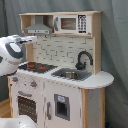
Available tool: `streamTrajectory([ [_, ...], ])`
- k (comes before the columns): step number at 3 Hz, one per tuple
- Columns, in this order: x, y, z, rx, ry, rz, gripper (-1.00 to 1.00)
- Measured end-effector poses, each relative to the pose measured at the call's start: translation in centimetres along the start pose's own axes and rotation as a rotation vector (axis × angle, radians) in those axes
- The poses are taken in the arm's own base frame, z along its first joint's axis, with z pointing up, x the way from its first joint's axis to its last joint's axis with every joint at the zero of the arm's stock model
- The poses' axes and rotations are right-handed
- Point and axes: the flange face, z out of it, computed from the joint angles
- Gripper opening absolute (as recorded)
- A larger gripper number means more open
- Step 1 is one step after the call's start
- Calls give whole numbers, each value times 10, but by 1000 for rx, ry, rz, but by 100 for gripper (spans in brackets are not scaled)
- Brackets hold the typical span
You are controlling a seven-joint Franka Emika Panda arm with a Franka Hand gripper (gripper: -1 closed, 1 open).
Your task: Play with the kitchen
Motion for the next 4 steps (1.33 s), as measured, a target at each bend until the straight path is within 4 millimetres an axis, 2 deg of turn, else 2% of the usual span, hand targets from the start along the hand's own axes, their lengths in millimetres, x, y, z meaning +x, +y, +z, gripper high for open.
streamTrajectory([
  [2,-45,-32,41,-6,47,147,100],
  [3,-73,-33,62,-25,19,189,100],
  [4,-84,-39,90,-9,21,214,100],
])
